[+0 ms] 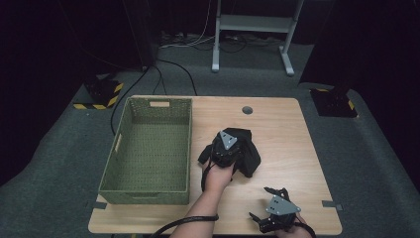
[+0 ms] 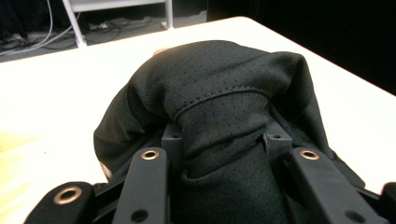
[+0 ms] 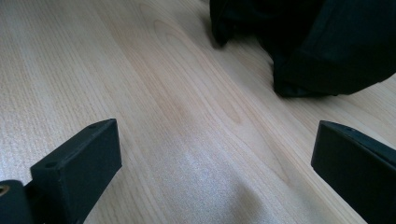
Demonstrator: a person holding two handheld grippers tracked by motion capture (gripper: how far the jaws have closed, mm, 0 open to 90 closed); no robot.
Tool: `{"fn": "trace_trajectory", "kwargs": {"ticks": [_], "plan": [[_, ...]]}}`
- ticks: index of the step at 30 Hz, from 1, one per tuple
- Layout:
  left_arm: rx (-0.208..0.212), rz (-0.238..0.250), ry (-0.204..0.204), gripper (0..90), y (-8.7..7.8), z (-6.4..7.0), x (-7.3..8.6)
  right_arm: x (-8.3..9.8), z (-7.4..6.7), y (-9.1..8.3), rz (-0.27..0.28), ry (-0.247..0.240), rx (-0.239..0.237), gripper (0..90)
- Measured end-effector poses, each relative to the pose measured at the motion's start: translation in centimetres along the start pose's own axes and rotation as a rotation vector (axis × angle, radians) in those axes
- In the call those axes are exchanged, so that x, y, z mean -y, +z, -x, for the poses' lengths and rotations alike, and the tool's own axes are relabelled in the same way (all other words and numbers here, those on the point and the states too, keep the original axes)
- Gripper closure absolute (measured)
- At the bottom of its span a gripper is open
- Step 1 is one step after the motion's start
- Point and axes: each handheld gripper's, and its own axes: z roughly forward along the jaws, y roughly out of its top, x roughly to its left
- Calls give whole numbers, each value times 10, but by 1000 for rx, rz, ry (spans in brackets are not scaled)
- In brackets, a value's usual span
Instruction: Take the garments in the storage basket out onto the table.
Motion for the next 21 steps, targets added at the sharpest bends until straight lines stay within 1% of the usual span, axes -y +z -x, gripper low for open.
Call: {"fn": "trace_trajectory", "kwargs": {"ticks": [3, 7, 8, 9, 11, 12, 18, 19, 21], "plan": [[-3, -24, -3, 629, 2, -1, 7, 0, 0, 0, -1, -2, 1, 15], [-4, -42, -9, 625, 5, -1, 12, 0, 0, 0, -3, -7, 2, 15], [-4, -42, -9, 625, 5, -1, 12, 0, 0, 0, -3, -7, 2, 15], [-4, -57, -2, 624, 6, -2, 14, 0, -1, 0, -4, -9, 3, 15], [-6, -57, -5, 623, 7, -2, 15, 0, -1, 0, -5, -10, 3, 15], [-7, -71, -2, 622, 8, -3, 17, 0, -1, 1, -6, -12, 4, 15], [-14, -86, -8, 614, 11, -5, 21, 0, -1, 1, -7, -12, 4, 15], [-16, -96, -6, 611, 11, -6, 23, 0, -1, 1, -7, -13, 4, 15], [-18, -94, -6, 609, 11, -5, 24, 0, -1, 1, -6, -13, 4, 15]]}}
